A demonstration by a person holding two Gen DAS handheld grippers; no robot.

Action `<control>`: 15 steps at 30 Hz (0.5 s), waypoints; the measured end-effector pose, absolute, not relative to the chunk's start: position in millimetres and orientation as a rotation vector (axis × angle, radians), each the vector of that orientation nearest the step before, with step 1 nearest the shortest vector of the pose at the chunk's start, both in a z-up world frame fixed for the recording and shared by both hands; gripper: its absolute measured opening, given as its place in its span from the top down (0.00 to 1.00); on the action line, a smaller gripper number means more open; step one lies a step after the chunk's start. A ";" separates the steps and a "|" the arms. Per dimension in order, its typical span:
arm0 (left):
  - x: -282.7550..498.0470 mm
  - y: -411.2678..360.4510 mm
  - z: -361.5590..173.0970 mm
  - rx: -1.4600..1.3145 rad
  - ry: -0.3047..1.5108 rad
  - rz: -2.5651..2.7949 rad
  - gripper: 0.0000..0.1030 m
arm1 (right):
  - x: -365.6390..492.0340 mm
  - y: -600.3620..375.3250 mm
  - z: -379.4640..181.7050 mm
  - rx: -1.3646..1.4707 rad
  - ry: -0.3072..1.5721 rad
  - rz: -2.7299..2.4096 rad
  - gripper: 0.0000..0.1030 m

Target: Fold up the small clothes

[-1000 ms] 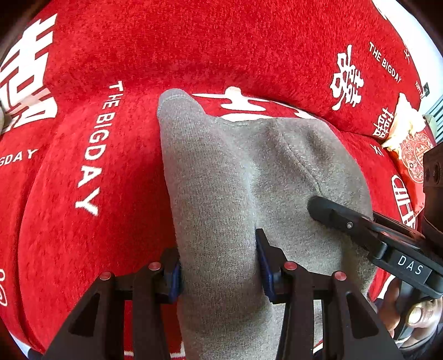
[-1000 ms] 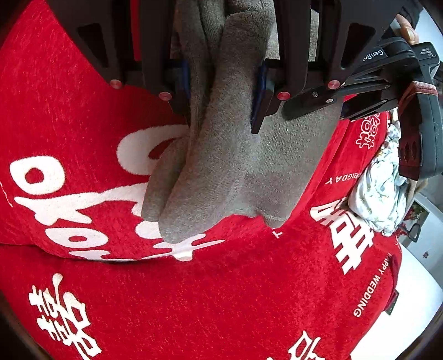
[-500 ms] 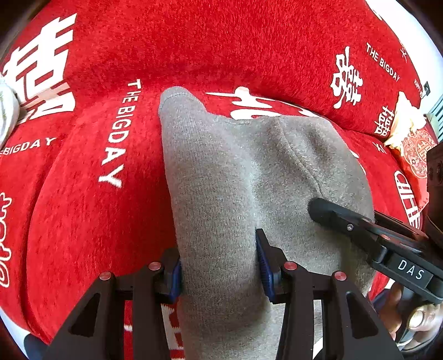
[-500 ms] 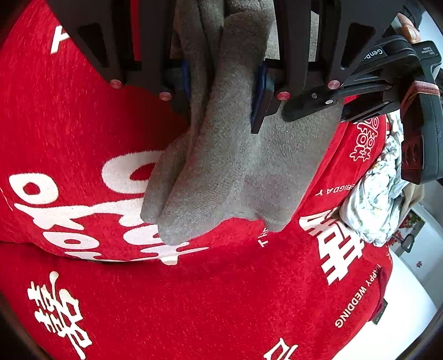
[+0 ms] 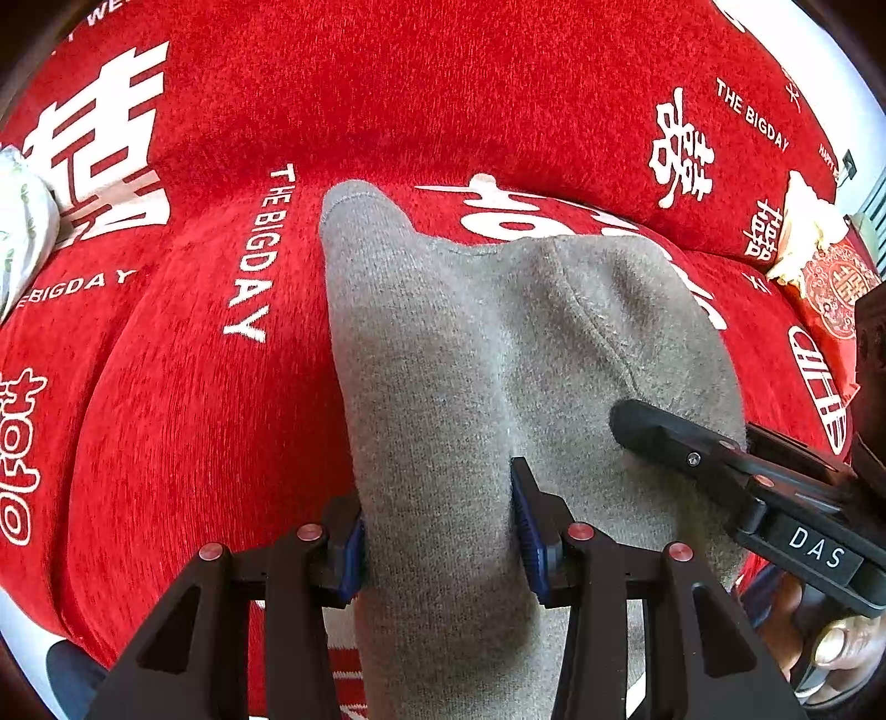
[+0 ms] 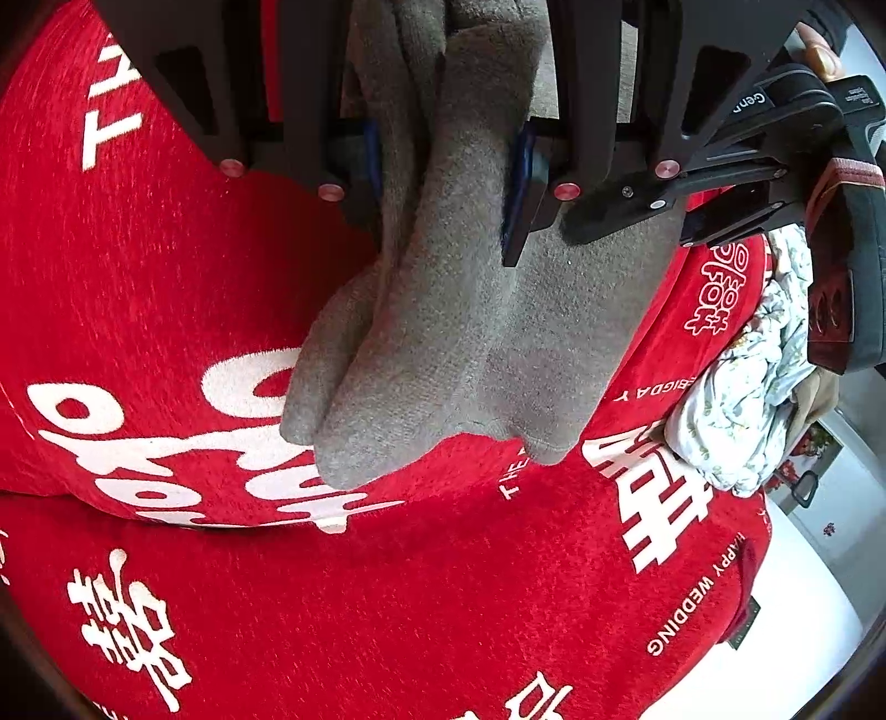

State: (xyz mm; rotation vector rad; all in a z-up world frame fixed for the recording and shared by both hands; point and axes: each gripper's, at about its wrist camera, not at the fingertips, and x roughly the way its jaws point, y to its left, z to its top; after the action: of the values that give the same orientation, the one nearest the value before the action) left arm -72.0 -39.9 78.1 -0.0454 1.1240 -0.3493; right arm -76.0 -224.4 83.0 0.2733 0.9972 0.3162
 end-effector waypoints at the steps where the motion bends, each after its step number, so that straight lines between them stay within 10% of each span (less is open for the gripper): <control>1: -73.5 -39.7 77.8 -0.043 1.122 -0.350 0.56 | -77.6 -223.6 83.1 0.269 0.994 0.316 0.63; 15: -92.1 -31.7 72.1 -0.047 1.101 -0.362 0.56 | -96.0 -219.4 82.5 0.247 0.960 0.337 0.63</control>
State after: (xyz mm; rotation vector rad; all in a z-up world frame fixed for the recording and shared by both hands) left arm -92.1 -31.7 72.1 -0.0472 1.1008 -0.3624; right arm -96.0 -219.4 82.5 0.2467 0.9595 0.3368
